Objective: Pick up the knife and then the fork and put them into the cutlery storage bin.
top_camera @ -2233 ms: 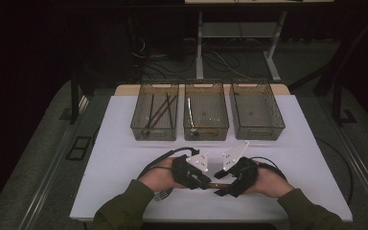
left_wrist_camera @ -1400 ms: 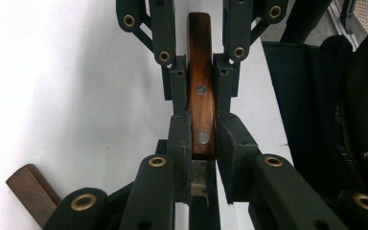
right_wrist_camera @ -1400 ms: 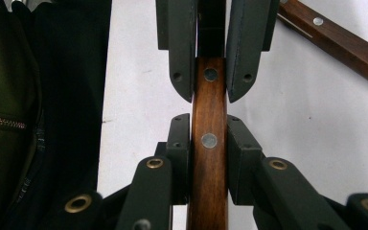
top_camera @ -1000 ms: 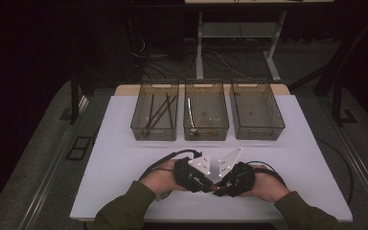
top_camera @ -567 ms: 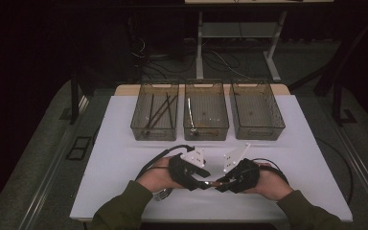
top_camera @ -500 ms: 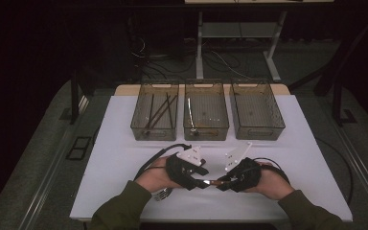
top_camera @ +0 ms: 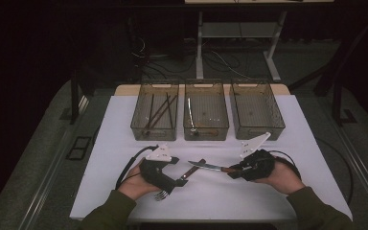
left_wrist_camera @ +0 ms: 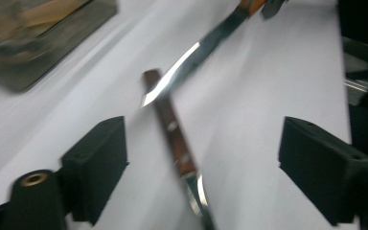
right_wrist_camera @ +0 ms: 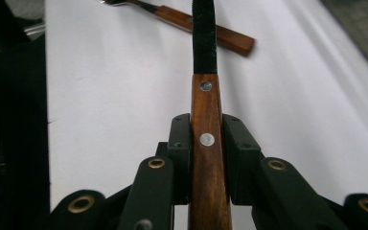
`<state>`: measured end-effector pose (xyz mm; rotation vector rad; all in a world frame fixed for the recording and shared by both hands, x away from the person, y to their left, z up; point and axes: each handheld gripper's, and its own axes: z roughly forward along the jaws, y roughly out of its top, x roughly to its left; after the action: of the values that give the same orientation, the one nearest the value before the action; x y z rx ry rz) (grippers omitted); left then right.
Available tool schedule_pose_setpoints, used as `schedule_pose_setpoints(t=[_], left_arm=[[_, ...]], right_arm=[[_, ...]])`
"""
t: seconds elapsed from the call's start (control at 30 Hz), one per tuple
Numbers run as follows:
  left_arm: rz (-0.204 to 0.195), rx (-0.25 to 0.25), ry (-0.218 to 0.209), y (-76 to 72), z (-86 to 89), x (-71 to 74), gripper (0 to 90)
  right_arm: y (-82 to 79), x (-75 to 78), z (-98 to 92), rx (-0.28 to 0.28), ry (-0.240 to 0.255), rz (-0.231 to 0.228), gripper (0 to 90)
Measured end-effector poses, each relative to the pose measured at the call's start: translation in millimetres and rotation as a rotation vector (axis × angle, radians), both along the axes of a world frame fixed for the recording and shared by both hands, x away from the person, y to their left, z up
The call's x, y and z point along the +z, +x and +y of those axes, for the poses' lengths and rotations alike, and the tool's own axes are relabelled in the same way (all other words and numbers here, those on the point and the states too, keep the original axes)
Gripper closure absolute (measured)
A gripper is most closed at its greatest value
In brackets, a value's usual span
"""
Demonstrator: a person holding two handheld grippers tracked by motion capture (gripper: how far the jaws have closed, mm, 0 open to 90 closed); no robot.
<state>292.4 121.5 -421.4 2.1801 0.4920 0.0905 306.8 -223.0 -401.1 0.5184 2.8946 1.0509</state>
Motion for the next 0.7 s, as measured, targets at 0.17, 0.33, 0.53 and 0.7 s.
schedule_pose_setpoints(t=[0.17,0.33,0.53,0.7], left_arm=[[-0.005,0.088,-0.026,-7.4,13.7,-7.4,7.6],[-0.021,0.156,-0.044,-12.1,24.4,-12.0,0.4],[-0.022,0.182,-0.062,-12.3,29.9,-13.9,0.0],[-0.017,0.178,-0.054,-12.5,28.0,-14.9,0.0]], right_arm=[[3.1,2.7,-8.7,-0.064,0.035,0.013,75.7],[7.5,7.7,-16.3,-0.12,0.059,0.009,75.6],[13.2,18.5,-27.1,-0.175,0.084,-0.005,75.6],[19.3,29.1,-39.7,-0.231,0.106,-0.027,75.6]])
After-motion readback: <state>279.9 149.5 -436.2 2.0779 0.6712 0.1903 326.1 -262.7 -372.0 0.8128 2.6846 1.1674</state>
